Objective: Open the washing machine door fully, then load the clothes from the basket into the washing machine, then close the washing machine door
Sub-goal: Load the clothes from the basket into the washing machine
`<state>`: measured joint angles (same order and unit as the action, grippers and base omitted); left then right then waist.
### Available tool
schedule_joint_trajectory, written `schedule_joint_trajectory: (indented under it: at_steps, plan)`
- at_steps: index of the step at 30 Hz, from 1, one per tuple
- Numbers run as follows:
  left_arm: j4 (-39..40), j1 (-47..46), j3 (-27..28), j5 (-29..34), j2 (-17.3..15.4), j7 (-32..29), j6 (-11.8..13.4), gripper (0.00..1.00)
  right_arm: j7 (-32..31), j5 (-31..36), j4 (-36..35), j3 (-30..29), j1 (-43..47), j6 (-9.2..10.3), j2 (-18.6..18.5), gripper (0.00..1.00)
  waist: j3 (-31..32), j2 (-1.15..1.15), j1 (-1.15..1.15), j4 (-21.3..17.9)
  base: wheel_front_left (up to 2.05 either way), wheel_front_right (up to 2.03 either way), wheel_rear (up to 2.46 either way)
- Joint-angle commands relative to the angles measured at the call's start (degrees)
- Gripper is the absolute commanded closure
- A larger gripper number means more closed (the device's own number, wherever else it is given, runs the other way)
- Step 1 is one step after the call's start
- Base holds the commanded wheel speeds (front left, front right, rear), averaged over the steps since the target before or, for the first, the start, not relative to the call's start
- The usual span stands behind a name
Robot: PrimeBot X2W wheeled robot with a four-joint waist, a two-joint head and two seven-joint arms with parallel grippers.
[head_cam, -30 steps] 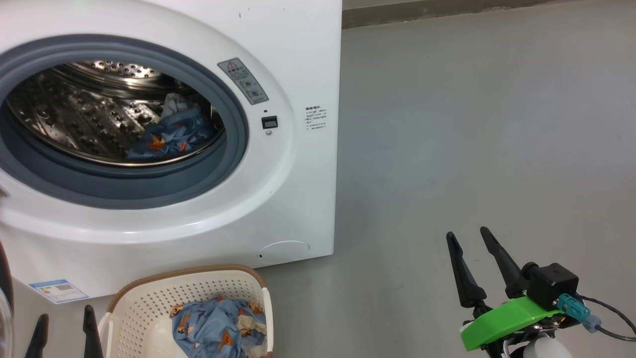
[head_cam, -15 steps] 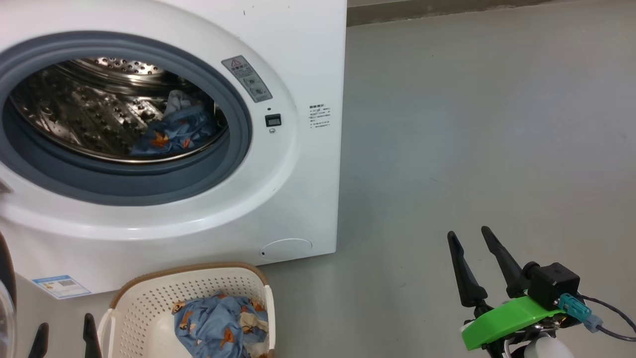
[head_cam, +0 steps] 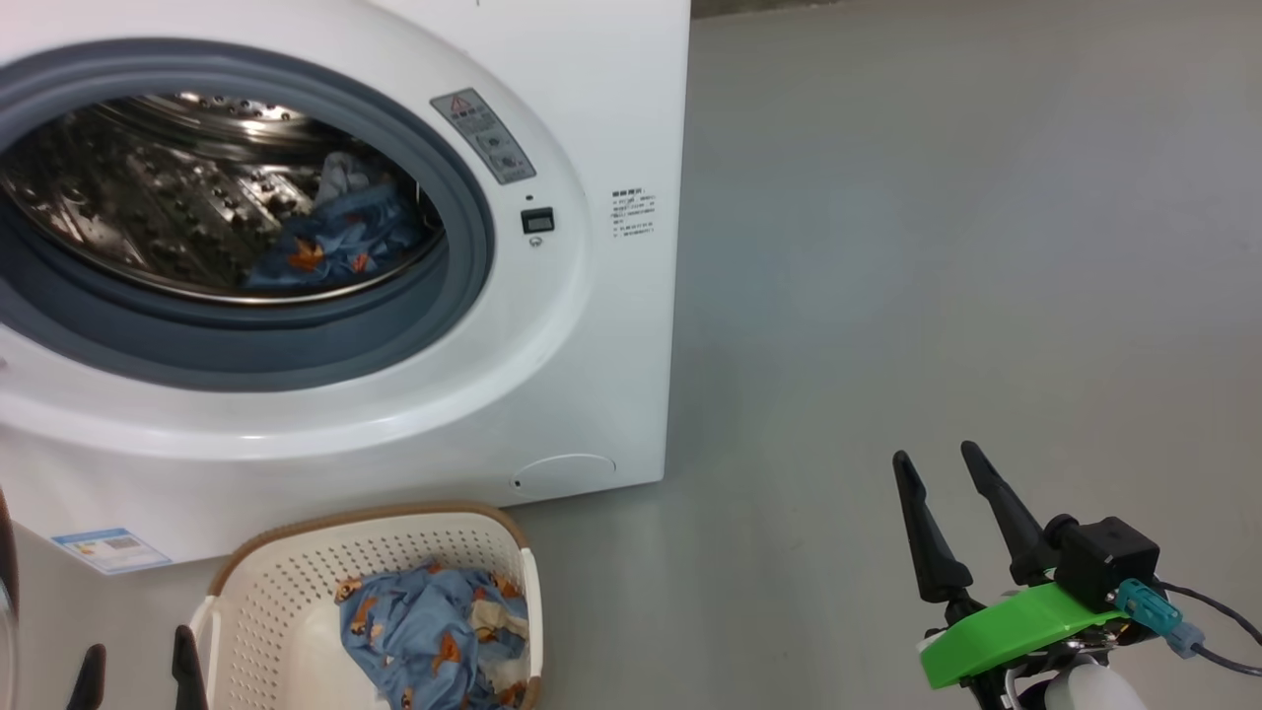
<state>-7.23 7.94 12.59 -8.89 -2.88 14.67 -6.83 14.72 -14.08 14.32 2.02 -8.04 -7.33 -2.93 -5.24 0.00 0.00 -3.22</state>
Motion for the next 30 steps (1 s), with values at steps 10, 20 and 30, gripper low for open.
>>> schedule_joint_trajectory:
  at_steps: [10, 20, 30]
  plan:
    - [-4.2, -3.5, -1.0, -4.1, -0.6, 0.3, -0.6, 0.0, 0.3, 0.3, -3.3, 1.1, -0.9, -0.16, 0.1, 0.0, -5.3, 0.0, 0.0, -1.3, 0.0, 0.0, 0.0]
    - [-11.5, -9.8, -11.0, -12.0, -8.0, 0.3, -0.6, 0.0, 0.3, 0.5, -5.3, 1.0, -2.0, -0.16, 0.1, 0.0, -13.0, 0.0, 0.0, -3.7, 0.0, 0.0, 0.0]
    - [-18.1, -16.6, -18.4, -19.4, -14.6, 0.3, -0.7, 0.0, 0.3, 0.2, -8.0, 1.0, -2.9, -0.16, 0.1, 0.0, -20.5, 0.0, 0.0, -5.5, 0.0, 0.0, 0.0]
